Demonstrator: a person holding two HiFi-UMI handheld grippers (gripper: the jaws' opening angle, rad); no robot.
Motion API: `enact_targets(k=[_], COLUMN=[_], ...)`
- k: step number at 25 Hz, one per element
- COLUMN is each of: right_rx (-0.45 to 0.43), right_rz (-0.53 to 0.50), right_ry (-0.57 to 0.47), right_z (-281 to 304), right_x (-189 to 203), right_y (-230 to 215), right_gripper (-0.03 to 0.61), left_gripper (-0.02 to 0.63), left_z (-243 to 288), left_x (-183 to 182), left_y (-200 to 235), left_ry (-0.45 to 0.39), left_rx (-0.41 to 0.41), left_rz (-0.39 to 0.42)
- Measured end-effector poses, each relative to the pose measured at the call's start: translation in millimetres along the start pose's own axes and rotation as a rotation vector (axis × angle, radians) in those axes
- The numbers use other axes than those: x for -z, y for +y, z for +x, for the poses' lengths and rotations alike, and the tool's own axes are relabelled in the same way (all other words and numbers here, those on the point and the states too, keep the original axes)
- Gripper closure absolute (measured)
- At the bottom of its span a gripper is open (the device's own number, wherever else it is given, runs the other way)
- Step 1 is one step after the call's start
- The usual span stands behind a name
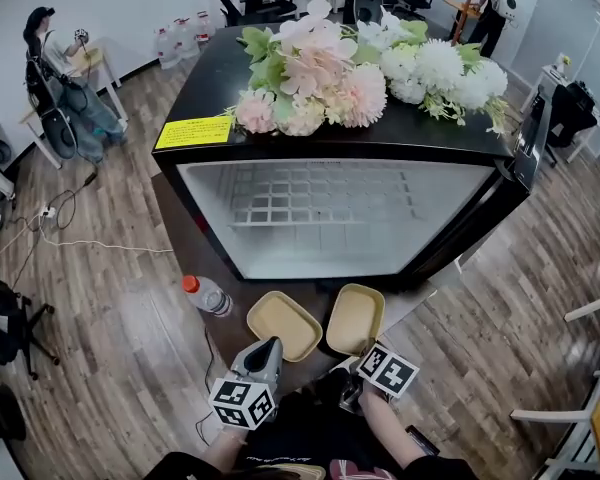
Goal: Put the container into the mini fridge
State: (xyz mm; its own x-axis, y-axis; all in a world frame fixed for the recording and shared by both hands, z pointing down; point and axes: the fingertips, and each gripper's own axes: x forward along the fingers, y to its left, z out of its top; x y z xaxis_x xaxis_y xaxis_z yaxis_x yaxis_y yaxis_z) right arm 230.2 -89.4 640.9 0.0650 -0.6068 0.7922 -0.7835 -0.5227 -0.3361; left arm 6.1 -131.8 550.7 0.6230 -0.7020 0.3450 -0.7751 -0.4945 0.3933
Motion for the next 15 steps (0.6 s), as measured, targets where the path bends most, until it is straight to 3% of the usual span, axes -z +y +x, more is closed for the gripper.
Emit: enact_targets(k=[10,15], right_rx=[-0.016,-0.038], right_rz=[-0.138,-0.094], right_ry=[-0.083,-0.066], right_z=[-20.7,-21.9], right_x=[-19.6,-23.6], right_y=[13.9,19.3], right_gripper=[0.551,0.551], left_gripper=[0.606,0.606], left_z=[3.7,4.3], left_x=[0.0,1.4], left_y=[-1.9,0.6], left_ry=[0.016,0.020], left_rx=[0.018,0.004], left_rz=[0.023,0.025])
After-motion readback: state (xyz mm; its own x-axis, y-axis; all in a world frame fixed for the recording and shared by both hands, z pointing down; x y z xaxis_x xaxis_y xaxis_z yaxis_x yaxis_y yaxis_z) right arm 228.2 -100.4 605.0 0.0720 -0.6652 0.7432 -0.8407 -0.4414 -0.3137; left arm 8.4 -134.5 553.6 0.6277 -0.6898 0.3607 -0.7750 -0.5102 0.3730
